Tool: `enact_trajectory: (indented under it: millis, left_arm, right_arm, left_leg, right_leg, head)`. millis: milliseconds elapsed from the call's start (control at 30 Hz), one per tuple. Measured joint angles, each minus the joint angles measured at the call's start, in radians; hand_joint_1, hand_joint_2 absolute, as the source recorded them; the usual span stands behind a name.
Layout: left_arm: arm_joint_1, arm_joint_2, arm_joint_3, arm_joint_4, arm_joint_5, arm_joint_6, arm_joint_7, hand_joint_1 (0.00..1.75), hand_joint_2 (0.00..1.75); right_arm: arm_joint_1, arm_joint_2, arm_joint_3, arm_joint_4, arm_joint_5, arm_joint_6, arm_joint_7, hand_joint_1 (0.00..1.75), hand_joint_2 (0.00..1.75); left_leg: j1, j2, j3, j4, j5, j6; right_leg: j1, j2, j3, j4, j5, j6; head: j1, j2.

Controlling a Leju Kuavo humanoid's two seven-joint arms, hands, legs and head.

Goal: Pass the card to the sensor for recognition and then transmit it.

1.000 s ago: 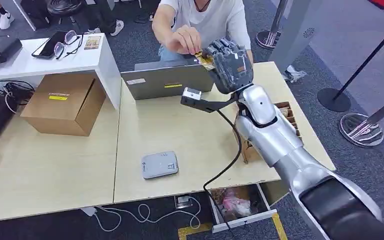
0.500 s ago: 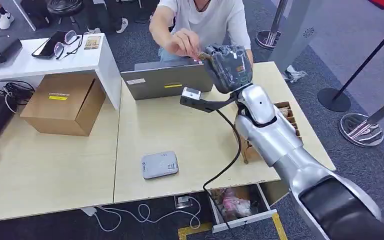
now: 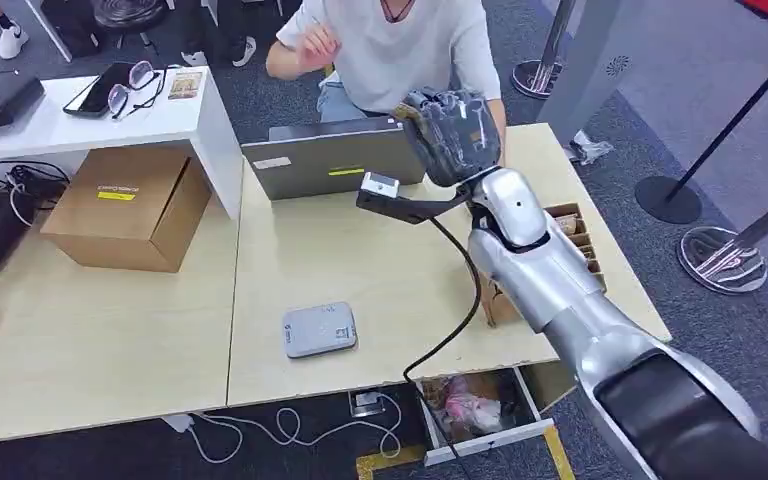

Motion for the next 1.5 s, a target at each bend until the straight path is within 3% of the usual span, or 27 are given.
enact_trajectory:
  millis: [467, 867, 1033, 1167, 1300, 1500]
  left_arm:
    - [0.000, -0.006, 0.002, 0.000, 0.010, 0.003, 0.000, 0.00, 0.00]
    - [0.000, -0.010, 0.011, 0.000, 0.025, 0.003, -0.010, 0.00, 0.00]
    - [0.000, -0.010, 0.011, 0.000, 0.015, -0.011, -0.017, 0.00, 0.00]
    - [0.000, -0.010, 0.011, 0.000, 0.013, -0.015, -0.017, 0.00, 0.00]
    - [0.001, -0.010, 0.011, 0.000, 0.007, -0.021, -0.017, 0.00, 0.00]
    - [0.001, -0.009, 0.011, 0.000, 0.004, -0.025, -0.017, 0.00, 0.00]
  right_arm:
    - [0.107, -0.002, -0.018, -0.159, -0.081, 0.030, -0.031, 1.75, 1.75]
    - [0.262, -0.019, -0.010, -0.297, -0.161, 0.117, -0.035, 1.75, 1.75]
    - [0.332, -0.026, -0.014, -0.351, -0.281, 0.223, -0.020, 1.75, 1.75]
    - [0.373, -0.032, -0.018, -0.389, -0.308, 0.249, -0.019, 1.75, 1.75]
    - [0.399, -0.033, -0.039, -0.426, -0.431, 0.355, -0.001, 1.75, 1.75]
    - [0.417, -0.033, -0.062, -0.460, -0.483, 0.409, 0.017, 1.75, 1.75]
  left_leg:
    - [0.000, 0.000, 0.000, 0.000, 0.000, 0.000]
    - [0.000, 0.000, 0.000, 0.000, 0.000, 0.000]
    - [0.000, 0.000, 0.000, 0.000, 0.000, 0.000]
    - [0.000, 0.000, 0.000, 0.000, 0.000, 0.000]
    - [0.000, 0.000, 0.000, 0.000, 0.000, 0.000]
    - [0.000, 0.000, 0.000, 0.000, 0.000, 0.000]
  right_leg:
    - [0.000, 0.000, 0.000, 0.000, 0.000, 0.000]
    - [0.000, 0.000, 0.000, 0.000, 0.000, 0.000]
    - [0.000, 0.000, 0.000, 0.000, 0.000, 0.000]
    - [0.000, 0.000, 0.000, 0.000, 0.000, 0.000]
    - [0.000, 0.000, 0.000, 0.000, 0.000, 0.000]
    - [0.000, 0.000, 0.000, 0.000, 0.000, 0.000]
  head:
    - [0.000, 0.000]
    - [0.000, 0.000]
    - [0.000, 0.000]
    - [0.000, 0.000]
    - [0.000, 0.000]
    - [0.000, 0.000]
